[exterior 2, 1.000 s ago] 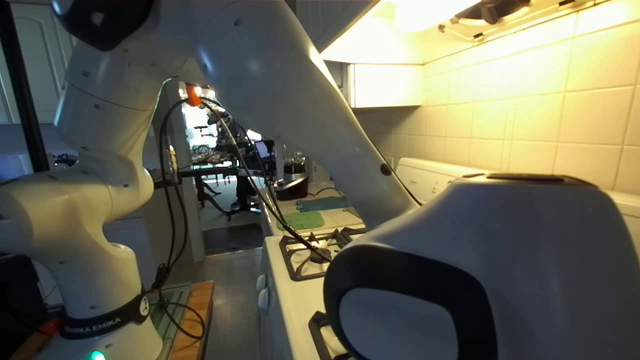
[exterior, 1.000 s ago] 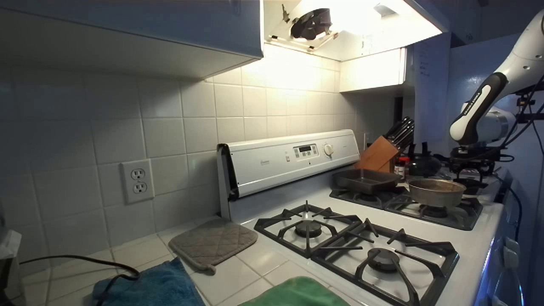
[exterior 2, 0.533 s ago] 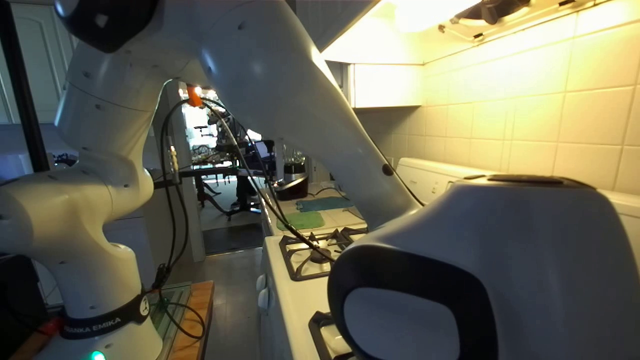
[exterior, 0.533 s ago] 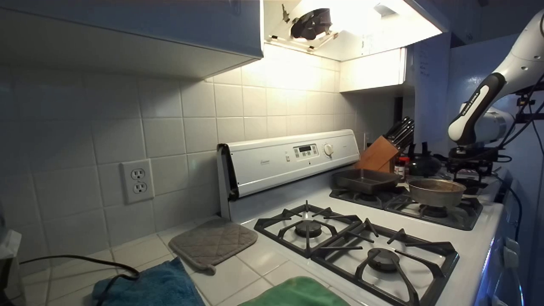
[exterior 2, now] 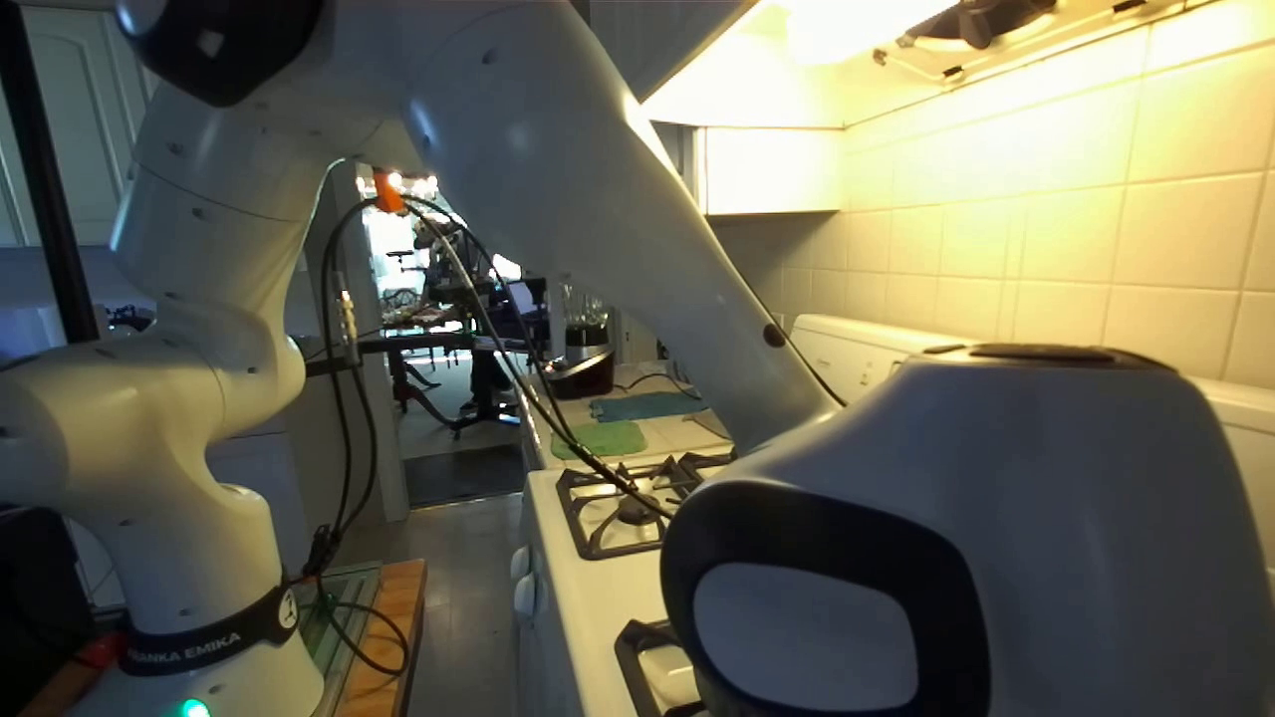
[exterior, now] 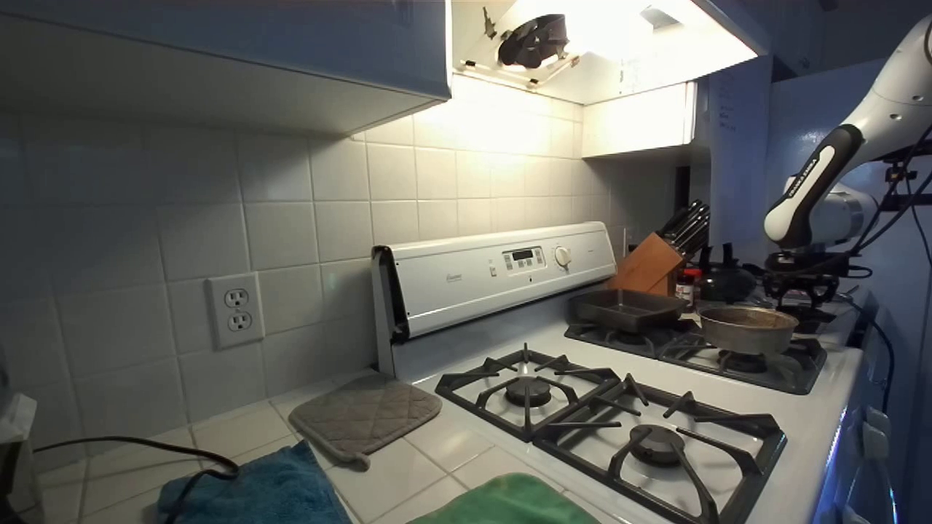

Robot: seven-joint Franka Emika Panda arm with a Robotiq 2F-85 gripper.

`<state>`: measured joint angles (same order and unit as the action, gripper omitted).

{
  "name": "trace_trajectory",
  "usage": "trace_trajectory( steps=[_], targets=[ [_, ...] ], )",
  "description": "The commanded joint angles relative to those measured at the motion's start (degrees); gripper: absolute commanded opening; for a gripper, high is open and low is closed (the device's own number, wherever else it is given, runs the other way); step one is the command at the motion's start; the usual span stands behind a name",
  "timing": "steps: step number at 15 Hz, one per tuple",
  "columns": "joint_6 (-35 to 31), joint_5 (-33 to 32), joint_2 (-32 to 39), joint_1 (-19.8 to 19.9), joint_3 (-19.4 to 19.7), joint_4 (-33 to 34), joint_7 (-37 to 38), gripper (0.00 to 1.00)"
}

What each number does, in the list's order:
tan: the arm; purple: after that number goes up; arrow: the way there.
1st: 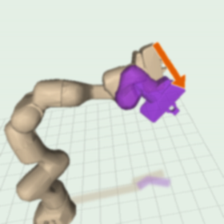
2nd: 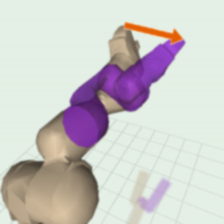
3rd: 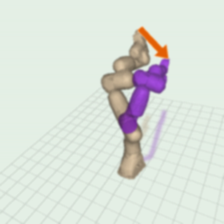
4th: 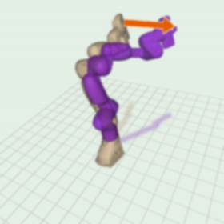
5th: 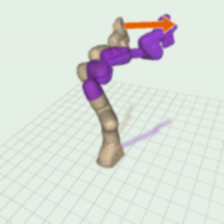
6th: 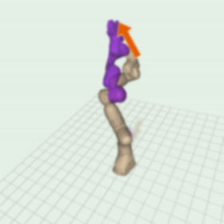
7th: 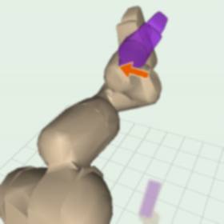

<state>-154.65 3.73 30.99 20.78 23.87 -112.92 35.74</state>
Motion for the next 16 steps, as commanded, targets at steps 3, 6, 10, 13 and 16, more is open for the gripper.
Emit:
trace_trajectory(
  steps=[3,6,10,13,16],
  targets=[
    [0.59,2.37,1.08,-0.36,-0.02,1.59,-1.26,0.54],
    [0.99,2.38,1.26,-0.42,0.00,1.91,-1.15,0.53],
    [1.36,2.38,1.45,-0.55,0.06,2.12,-0.94,0.46],
    [1.62,2.36,1.58,-0.66,0.08,2.27,-0.85,0.40],
    [1.76,2.30,1.71,-0.78,0.14,2.48,-0.76,0.42]
  ],
)
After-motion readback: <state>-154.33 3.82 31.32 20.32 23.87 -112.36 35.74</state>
